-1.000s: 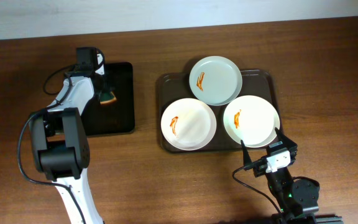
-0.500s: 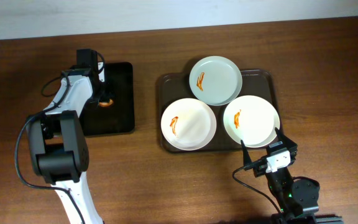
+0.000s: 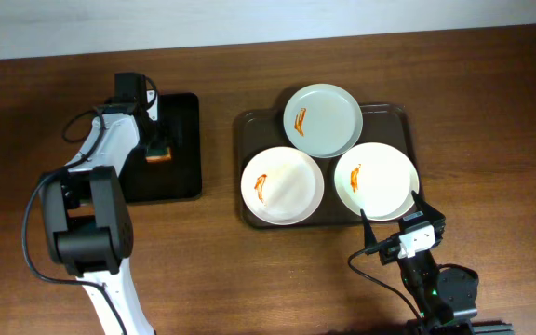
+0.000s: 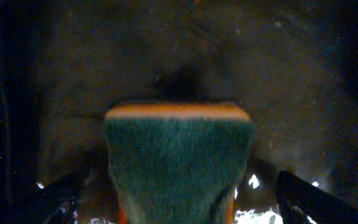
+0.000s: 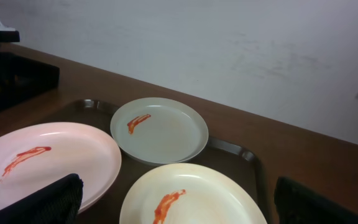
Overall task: Clean dirty plates on tray and stack at the side
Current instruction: 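Lower the left gripper and grasp the green sponge, then lift the sponge with the left gripper out of the black tray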
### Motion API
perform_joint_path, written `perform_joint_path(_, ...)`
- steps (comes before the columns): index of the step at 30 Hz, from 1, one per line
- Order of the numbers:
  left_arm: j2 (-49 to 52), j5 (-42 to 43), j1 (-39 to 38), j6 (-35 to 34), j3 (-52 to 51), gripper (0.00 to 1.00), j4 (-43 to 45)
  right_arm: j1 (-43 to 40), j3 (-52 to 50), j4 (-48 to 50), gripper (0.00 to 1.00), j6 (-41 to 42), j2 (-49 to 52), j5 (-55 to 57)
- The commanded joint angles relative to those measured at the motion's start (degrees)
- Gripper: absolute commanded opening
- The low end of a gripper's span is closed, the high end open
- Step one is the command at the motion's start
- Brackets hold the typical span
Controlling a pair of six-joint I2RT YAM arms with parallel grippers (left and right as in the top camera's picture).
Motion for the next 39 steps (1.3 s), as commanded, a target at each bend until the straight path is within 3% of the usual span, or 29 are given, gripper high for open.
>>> perform_joint_path(1,-3.15,0.61,0.15,0.22,-0.13,0.67,-2.64,-0.15,-0.42,-0.17,0.98,0.22,-0.33,-0.55)
perform_joint_path(2,-3.15,0.59,0.15,0.22,-0.13,0.24,-2.56,-0.15,-0.42,-0.17,0.98,0.22,-0.33,-0.52)
perform_joint_path(3,-3.15,0.57,0.15,0.22,-0.13,0.05,-2.45,-0.15,-0.42,-0.2,0.98,0.22,-0.33,-0.52)
perform_joint_path(4,-3.21,0.52,0.15,0.22,-0.11,0.0,-2.4,-0.15,-0.42,-0.17,0.98,0.22,-0.33,-0.52)
perform_joint_path(8,-7.61,0.46,0.15,0.2,0.68,0.0,-2.45,-0.15,-0.42,-0.17,0.98,0.22,-0.33,-0.52)
perform_joint_path(12,-18.53,0.61,0.15,-0.02,0.7,0.0,-2.08,-0.15,-0.42,-0.17,0.98,0.22,-0.33,-0.52)
perform_joint_path(18,-8.02,0.61,0.15,0.0,0.61,0.0,-5.49,-0.15,-0.42,-0.2,0.98,0.22,-0.33,-0.52)
perform_joint_path(20,-8.37,0.7,0.13,0.0,0.63,0.0,-5.46,-0.15,-0.42,-0.17,0.98,0.22,-0.33,-0.52)
perform_joint_path(24,-8.44,8.7,0.15,0.02,0.66,0.0,-4.68,-0.15,-0.42,-0.17,0.98,0.2,-0.33,-0.52)
perform_joint_path(33,-15.15,8.98,0.15,0.04,0.83,0.0,-4.5,-0.15,-0.42,-0.17,0.98,0.2,-0.33,-0.52)
perform_joint_path(39,-6.03,5.55,0.15,0.04,0.72,0.0,-4.39,-0.15,-0.42,-0.17,0.98,0.22,-0.33,-0.52)
